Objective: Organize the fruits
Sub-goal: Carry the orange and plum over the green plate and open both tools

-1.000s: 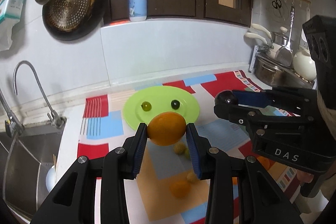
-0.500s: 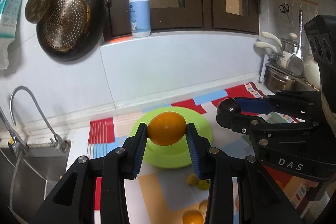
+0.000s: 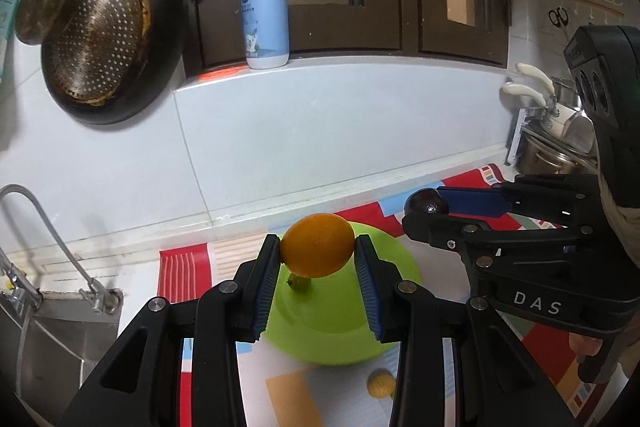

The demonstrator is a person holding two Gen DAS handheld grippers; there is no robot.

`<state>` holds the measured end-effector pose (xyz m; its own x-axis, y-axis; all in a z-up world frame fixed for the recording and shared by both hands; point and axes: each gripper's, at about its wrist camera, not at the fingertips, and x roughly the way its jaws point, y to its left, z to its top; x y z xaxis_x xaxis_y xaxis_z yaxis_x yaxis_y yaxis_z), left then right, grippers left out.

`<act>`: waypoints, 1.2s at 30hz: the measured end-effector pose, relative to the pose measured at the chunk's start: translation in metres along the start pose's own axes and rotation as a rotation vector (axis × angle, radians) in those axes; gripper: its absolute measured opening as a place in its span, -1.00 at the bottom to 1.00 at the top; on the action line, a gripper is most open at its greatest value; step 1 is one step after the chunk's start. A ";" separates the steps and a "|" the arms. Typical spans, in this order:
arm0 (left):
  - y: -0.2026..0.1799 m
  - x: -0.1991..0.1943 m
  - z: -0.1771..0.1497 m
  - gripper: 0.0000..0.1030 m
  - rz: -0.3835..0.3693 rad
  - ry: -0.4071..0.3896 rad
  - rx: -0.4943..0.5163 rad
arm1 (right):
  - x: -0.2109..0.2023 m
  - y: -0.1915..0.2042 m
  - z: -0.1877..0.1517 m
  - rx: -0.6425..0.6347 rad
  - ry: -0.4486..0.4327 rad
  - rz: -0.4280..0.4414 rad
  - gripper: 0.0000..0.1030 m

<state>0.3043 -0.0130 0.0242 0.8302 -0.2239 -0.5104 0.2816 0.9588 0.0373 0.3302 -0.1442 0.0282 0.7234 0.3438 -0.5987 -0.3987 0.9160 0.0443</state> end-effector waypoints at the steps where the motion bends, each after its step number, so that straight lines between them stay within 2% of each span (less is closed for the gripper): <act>1: 0.001 0.004 0.001 -0.27 -0.004 0.005 -0.002 | 0.004 -0.002 0.001 0.002 0.005 0.000 -0.36; 13: 0.020 0.070 0.004 -0.27 -0.042 0.088 -0.026 | 0.063 -0.025 0.009 0.034 0.082 -0.008 -0.36; 23: 0.032 0.125 -0.006 -0.27 -0.044 0.162 -0.027 | 0.118 -0.039 0.002 0.045 0.175 -0.004 -0.36; 32: 0.033 0.160 -0.017 -0.27 -0.060 0.222 -0.027 | 0.154 -0.050 -0.009 0.046 0.238 -0.003 -0.36; 36: 0.033 0.171 -0.020 -0.27 -0.053 0.225 -0.014 | 0.165 -0.054 -0.012 0.045 0.256 -0.007 -0.36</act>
<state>0.4461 -0.0163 -0.0789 0.6855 -0.2312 -0.6903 0.3143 0.9493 -0.0059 0.4645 -0.1390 -0.0826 0.5574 0.2791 -0.7819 -0.3642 0.9286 0.0719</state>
